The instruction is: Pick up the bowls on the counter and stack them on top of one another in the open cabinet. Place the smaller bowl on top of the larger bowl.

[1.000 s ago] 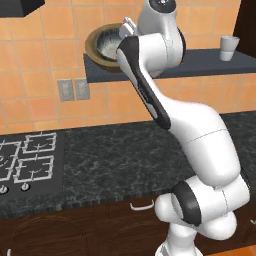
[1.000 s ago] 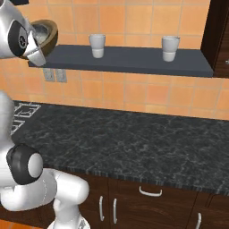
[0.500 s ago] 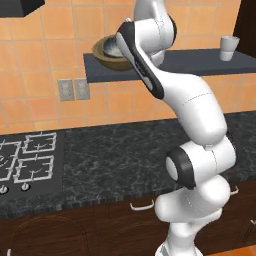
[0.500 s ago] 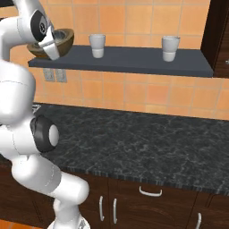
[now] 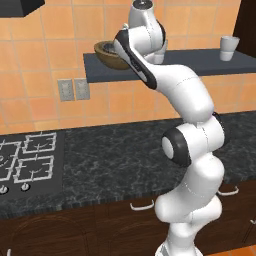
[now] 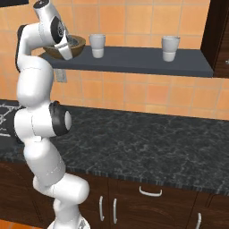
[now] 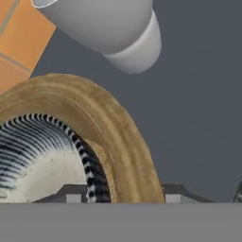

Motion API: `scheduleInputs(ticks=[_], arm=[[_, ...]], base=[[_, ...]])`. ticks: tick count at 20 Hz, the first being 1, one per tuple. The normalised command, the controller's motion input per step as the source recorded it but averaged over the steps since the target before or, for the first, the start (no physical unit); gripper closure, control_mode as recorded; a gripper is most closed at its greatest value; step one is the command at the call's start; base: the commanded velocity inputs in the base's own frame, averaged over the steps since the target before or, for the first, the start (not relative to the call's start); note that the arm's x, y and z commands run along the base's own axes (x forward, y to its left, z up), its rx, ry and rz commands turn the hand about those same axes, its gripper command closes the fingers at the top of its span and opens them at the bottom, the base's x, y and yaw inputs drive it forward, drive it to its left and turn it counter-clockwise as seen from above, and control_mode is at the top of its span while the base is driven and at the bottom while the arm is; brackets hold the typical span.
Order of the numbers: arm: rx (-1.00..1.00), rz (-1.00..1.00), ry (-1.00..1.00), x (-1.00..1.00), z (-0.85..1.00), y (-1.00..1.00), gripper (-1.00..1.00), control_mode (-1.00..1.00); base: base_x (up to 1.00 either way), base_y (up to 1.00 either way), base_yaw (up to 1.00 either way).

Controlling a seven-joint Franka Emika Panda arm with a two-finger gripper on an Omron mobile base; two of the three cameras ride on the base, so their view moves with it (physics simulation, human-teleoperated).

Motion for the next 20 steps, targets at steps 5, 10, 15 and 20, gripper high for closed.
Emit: scheduleInputs(ticks=[5, 10, 15, 20], arm=[[0.02, 0.00, -0.27, -0.50, -0.12, -0.36, -1.00, -1.00], [0.06, 0.00, -0.52, -1.00, -0.84, -0.84, -1.00, -1.00], [0.03, 0.00, -0.44, -1.00, -1.00, -0.90, -1.00, -1.00], [-0.01, 0.00, -0.28, -1.00, -1.00, -0.99, -1.00, -1.00]], base=[[0.00, 0.00, 0.00], [0.00, 0.00, 0.00], [0.00, 0.00, 0.00], [0.00, 0.00, 0.00]])
